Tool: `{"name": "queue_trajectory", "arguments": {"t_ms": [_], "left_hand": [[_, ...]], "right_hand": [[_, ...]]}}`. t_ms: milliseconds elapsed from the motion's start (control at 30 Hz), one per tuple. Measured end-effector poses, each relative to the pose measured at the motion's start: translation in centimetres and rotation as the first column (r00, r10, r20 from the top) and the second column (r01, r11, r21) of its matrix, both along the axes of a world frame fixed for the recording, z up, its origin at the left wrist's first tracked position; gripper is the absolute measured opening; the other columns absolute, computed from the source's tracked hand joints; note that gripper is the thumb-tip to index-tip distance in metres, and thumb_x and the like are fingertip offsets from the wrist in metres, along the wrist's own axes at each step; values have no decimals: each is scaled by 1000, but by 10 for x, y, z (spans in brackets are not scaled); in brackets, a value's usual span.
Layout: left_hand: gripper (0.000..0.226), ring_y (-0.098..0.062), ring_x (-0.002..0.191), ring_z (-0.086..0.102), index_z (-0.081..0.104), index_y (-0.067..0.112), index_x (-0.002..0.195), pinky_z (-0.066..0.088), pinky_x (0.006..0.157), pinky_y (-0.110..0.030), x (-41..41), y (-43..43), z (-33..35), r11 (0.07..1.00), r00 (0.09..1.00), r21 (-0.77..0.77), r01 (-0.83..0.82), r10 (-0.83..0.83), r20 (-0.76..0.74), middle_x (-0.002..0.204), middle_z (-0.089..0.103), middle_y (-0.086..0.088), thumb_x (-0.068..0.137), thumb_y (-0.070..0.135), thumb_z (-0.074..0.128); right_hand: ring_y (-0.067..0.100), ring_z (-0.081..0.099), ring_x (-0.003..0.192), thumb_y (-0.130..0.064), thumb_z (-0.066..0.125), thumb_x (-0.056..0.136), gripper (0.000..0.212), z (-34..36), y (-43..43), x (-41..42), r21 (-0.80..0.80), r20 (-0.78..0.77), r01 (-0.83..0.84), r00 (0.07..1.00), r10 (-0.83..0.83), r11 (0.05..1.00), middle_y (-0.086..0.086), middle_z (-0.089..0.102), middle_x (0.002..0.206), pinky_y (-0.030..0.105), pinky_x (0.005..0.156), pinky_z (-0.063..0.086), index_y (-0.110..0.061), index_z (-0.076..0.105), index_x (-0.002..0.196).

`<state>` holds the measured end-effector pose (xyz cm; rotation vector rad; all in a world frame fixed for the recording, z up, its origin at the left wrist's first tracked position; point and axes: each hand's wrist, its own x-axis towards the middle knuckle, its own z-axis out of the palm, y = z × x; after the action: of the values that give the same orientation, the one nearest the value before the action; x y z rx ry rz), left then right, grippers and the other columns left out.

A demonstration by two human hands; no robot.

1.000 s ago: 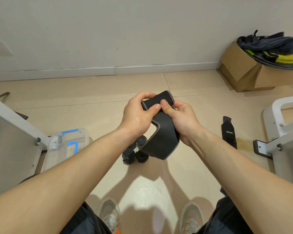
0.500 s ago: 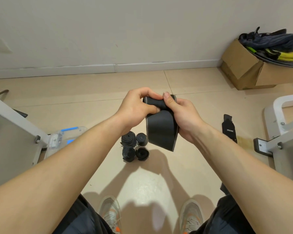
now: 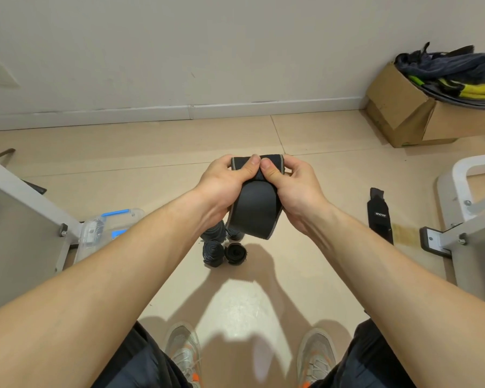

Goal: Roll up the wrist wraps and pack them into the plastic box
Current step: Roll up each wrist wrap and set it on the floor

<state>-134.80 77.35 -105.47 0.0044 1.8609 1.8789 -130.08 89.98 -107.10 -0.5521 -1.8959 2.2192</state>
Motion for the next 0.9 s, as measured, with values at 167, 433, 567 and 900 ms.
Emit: {"name": "queue_trajectory", "arguments": {"t_ms": [167, 433, 567, 900], "left_hand": [[12, -24, 75, 68, 63, 14, 98, 57, 67, -33, -6, -4, 1, 998, 999, 45, -36, 37, -33, 89, 69, -11, 93, 17, 74], [21, -19, 69, 67, 64, 20, 96, 55, 60, -27, -7, -3, 1, 994, 996, 106, -3, 12, -83, 87, 68, -8, 90, 1, 72], [27, -23, 73, 68, 65, 18, 101, 58, 69, -32, -4, -1, 6, 983, 1000, 183, 17, -13, -22, 88, 69, -10, 89, -6, 70], [56, -31, 89, 74, 77, 17, 104, 56, 90, -46, 5, 6, 8, 996, 975, 83, 40, -57, 213, 99, 77, -11, 95, 65, 51]], "right_hand": [[25, 73, 87, -29, 66, 99, 33, 3, -1, 2, -102, 124, -80, 988, 93, 992, 15, 76, 108, 43, 81, 59, -6, 65, 123], [27, 72, 90, -43, 56, 103, 39, 15, -5, -1, -134, 73, -46, 996, 56, 990, 17, 72, 105, 47, 85, 60, -7, 59, 118], [28, 68, 86, -33, 55, 105, 16, 13, -2, -2, -15, 33, -41, 999, 42, 999, 15, 70, 99, 56, 86, 57, -18, 59, 103], [18, 64, 73, -15, 62, 101, 9, 9, -1, -3, 139, -80, 1, 997, 10, 990, 9, 67, 87, 33, 62, 55, -24, 58, 101]]}}
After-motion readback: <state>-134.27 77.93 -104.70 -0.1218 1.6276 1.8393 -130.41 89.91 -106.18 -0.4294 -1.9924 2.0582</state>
